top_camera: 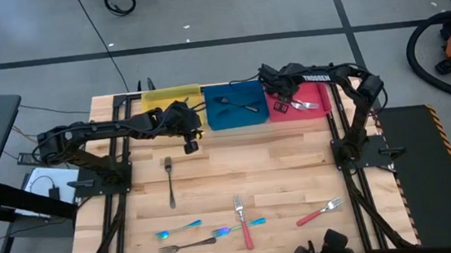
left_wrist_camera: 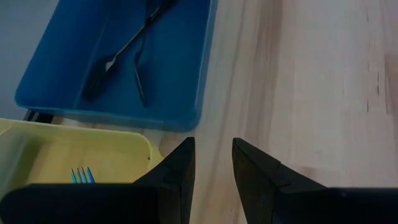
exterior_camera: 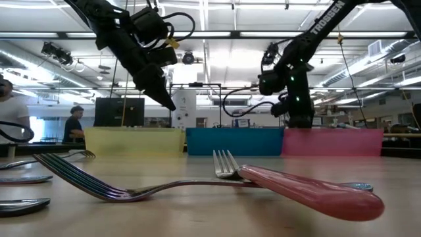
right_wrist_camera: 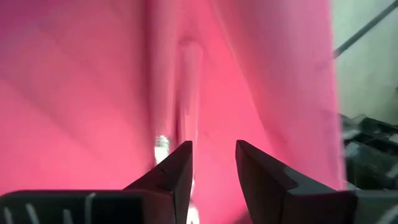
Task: Sort silverware by color (type)
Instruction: Put the blue fork into the yellow bin
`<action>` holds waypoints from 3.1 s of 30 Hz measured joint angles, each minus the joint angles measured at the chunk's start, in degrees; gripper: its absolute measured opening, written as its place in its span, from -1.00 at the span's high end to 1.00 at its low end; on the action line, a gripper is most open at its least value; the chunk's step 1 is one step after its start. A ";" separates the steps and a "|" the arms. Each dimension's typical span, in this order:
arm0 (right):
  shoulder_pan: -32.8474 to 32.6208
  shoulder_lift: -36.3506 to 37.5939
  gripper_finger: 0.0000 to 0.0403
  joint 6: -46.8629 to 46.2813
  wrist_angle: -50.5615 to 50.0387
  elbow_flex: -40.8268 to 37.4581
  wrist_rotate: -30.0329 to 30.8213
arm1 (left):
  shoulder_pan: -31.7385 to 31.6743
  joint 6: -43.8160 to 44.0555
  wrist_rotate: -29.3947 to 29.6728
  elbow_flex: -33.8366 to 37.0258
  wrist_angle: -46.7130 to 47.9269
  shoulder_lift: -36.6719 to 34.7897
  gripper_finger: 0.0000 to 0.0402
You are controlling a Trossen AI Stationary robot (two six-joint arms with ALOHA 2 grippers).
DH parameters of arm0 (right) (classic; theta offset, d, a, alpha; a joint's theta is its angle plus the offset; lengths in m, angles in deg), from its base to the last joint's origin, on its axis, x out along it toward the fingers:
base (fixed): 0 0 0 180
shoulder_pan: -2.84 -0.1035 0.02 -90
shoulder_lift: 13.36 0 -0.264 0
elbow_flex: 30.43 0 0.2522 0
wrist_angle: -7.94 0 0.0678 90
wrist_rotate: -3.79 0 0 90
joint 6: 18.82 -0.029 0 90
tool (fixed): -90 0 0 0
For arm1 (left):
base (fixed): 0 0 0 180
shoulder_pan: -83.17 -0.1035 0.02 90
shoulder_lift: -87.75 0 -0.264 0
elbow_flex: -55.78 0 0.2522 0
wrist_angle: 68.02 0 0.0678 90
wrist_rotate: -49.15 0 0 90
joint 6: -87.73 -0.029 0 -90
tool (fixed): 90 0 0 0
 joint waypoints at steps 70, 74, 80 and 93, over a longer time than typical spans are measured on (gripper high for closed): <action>-27.11 2.92 0.35 -17.01 -22.75 16.05 -15.17 | 60.84 79.54 -4.44 -4.57 18.05 14.06 0.47; -27.58 2.92 0.36 -16.99 -22.76 16.05 -15.17 | 60.84 79.80 -4.48 -4.57 18.41 15.78 0.47; -27.99 2.92 0.35 -16.86 -22.76 16.05 -15.17 | 60.80 79.79 -4.63 -4.72 18.43 16.33 0.47; -27.95 2.92 0.35 -16.86 -22.72 16.05 -15.15 | 60.73 79.77 -4.41 -4.79 19.62 18.40 0.84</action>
